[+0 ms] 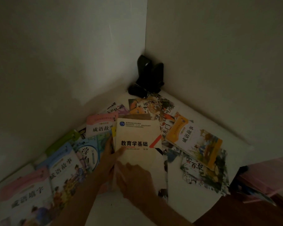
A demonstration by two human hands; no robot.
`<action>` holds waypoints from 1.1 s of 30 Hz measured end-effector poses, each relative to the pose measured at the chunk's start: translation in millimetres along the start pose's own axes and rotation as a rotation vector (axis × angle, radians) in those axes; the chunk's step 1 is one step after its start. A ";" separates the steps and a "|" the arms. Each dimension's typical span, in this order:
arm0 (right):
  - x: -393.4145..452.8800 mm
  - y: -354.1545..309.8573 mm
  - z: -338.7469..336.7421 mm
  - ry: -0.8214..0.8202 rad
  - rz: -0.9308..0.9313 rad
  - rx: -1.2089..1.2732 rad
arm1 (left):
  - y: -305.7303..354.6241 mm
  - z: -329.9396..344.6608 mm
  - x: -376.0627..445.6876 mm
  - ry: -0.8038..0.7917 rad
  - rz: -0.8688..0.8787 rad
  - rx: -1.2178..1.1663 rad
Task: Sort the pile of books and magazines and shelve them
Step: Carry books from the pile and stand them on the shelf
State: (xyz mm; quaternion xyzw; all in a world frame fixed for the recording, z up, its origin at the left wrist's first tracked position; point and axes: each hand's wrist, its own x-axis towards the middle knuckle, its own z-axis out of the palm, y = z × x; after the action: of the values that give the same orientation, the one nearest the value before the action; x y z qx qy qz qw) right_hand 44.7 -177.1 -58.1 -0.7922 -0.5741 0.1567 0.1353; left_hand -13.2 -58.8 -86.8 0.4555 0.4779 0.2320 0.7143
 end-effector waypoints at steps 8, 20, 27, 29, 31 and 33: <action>37.4 121.6 -9.6 0.005 0.611 0.930 | -6.9 -3.6 3.9 -0.002 -0.015 0.002; 4.7 141.1 -18.0 -0.135 0.619 1.325 | -20.5 15.7 -35.8 -0.084 -0.062 0.348; -39.8 160.4 -42.1 0.002 0.412 1.181 | -22.4 38.8 -63.5 -0.138 0.094 0.514; -43.7 164.1 -43.7 0.019 0.400 1.164 | -34.9 39.7 -65.1 -0.131 0.154 0.499; -50.5 167.2 -39.4 0.013 0.403 1.165 | -50.3 33.1 -64.9 -0.175 0.140 0.467; -59.8 167.1 -31.6 -0.006 0.433 1.134 | -58.8 27.1 -68.9 -0.241 0.141 0.482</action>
State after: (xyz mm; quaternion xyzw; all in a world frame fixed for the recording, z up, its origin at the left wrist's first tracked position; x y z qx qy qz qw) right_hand 184.9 -285.9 -89.5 -0.6949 -0.2272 0.4646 0.4997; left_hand -25.1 -151.4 -102.2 0.6688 0.3980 0.1049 0.6192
